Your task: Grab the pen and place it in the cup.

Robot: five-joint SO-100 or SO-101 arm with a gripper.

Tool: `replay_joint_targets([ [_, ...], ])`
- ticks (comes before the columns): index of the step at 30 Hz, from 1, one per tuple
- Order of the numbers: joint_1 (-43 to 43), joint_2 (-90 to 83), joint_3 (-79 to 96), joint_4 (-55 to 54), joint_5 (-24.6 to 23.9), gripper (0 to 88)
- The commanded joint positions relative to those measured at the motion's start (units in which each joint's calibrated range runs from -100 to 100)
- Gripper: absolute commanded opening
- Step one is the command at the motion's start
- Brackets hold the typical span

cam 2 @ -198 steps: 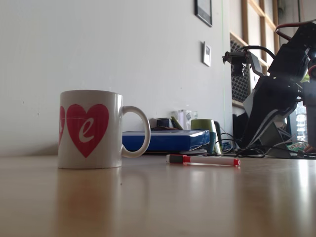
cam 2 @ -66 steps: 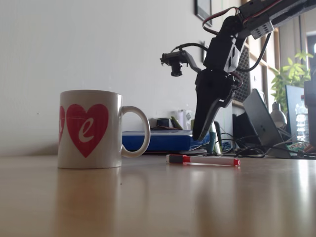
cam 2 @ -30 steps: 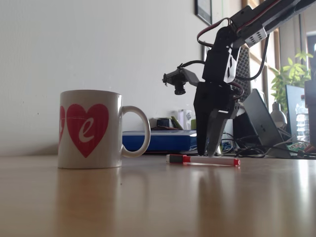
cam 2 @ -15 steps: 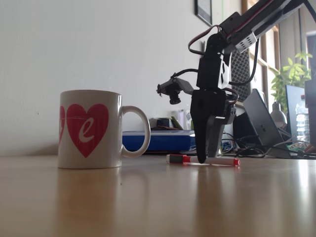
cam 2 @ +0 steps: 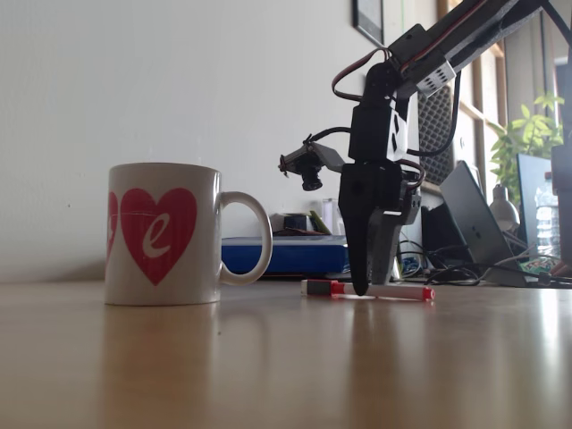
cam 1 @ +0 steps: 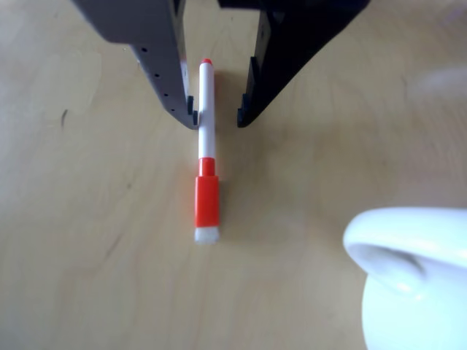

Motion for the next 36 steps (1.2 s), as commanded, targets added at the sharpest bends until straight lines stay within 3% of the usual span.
replay_joint_targets([
  [1,0.8,0.3,-0.8,0.5,0.4,7.2],
  [4,0.9,0.3,-0.6,0.5,0.5,0.7],
  [14,1.8,-1.6,0.7,0.5,0.5,0.9],
  [28,1.8,-35.4,0.3,-0.1,0.5,0.9],
  [36,-2.8,-45.0,1.0,-11.2,0.5,0.9],
])
